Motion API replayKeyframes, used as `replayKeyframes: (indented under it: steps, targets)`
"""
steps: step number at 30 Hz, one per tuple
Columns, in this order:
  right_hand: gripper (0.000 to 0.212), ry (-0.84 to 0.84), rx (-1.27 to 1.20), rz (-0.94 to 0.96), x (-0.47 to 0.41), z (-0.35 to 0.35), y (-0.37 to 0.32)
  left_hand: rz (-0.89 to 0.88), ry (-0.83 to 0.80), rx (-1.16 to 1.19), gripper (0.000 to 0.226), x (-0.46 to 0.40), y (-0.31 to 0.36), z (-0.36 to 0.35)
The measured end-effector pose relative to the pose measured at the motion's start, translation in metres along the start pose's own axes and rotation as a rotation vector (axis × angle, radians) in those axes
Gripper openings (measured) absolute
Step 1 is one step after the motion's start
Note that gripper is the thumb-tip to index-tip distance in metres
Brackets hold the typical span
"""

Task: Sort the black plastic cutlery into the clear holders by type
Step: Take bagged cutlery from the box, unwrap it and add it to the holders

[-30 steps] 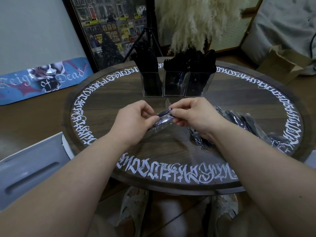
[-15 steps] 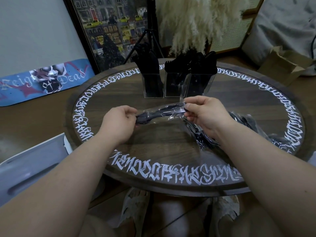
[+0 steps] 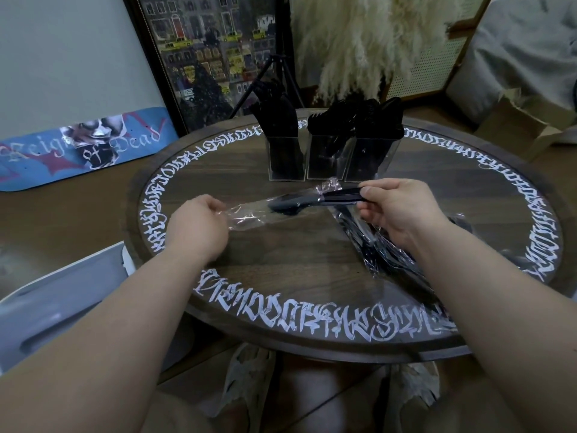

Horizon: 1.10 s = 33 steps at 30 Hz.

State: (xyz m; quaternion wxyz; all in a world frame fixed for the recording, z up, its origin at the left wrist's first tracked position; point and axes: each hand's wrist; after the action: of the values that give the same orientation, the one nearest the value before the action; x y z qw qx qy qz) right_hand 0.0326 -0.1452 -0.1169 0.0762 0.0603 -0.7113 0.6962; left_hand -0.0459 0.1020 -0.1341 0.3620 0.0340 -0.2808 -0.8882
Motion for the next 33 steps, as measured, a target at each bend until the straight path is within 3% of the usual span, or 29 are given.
replayKeyframes:
  steps: [2, 4, 7, 10, 12, 16, 18, 20, 22, 25, 29, 33]
  targets:
    - [0.013, 0.011, 0.0, 0.009, 0.0, 0.0, 0.001, -0.085, 0.063, -0.137, 0.038, 0.005, 0.001, 0.0]
    - [0.014, -0.007, 0.012, 0.016, 0.001, -0.003, 0.003, -0.311, 0.131, -0.124, 0.041, 0.019, 0.011, -0.003]
    - [0.014, -0.015, 0.036, 0.024, 0.003, -0.007, 0.009, -0.572, -0.045, -0.137, 0.045, 0.039, 0.027, -0.018]
    - [0.016, 0.017, 0.108, 0.046, 0.003, -0.003, 0.013, -0.496, -0.332, -0.291, 0.06, 0.04, 0.024, -0.033]
    - [0.018, 0.054, 0.165, 0.063, 0.002, 0.006, 0.012, -0.438, -0.403, -0.379, 0.064, 0.035, 0.018, -0.036]
    - [0.014, 0.137, 0.143, 0.09, 0.001, 0.023, 0.007, -0.378, -0.385, -0.467, 0.058, 0.02, 0.009, -0.036]
    - [0.012, 0.148, 0.065, 0.089, 0.003, 0.027, 0.005, -0.366, -0.296, -0.497, 0.052, 0.016, 0.009, -0.036]
    - [0.013, 0.13, -0.03, 0.074, 0.008, 0.026, 0.004, -0.359, -0.158, -0.382, 0.047, 0.019, 0.018, -0.035]
    - [0.013, 0.102, -0.112, 0.046, 0.012, 0.022, 0.002, -0.335, -0.129, -0.137, 0.044, 0.027, 0.034, -0.031]
    - [0.012, 0.046, -0.165, -0.019, 0.018, 0.011, 0.002, -0.252, -0.237, 0.206, 0.045, 0.035, 0.053, -0.031]
    - [0.013, -0.166, -0.101, -0.096, 0.026, 0.002, 0.005, -0.014, -0.345, 0.731, 0.034, 0.035, 0.065, -0.036]
    - [0.012, -0.339, 0.084, -0.089, 0.03, 0.0, 0.008, 0.105, -0.379, 0.962, 0.015, 0.031, 0.072, -0.038]
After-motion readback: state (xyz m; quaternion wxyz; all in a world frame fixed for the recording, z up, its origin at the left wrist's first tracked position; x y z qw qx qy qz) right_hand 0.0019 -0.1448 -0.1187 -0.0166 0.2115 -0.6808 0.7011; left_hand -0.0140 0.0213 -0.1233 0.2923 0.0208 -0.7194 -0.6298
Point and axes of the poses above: each hand's wrist, its own x-axis away from the middle knuckle, its own z-axis out of the back of the hand, y = z × x, and after that the axes turned 7 degrees about z, right-handed
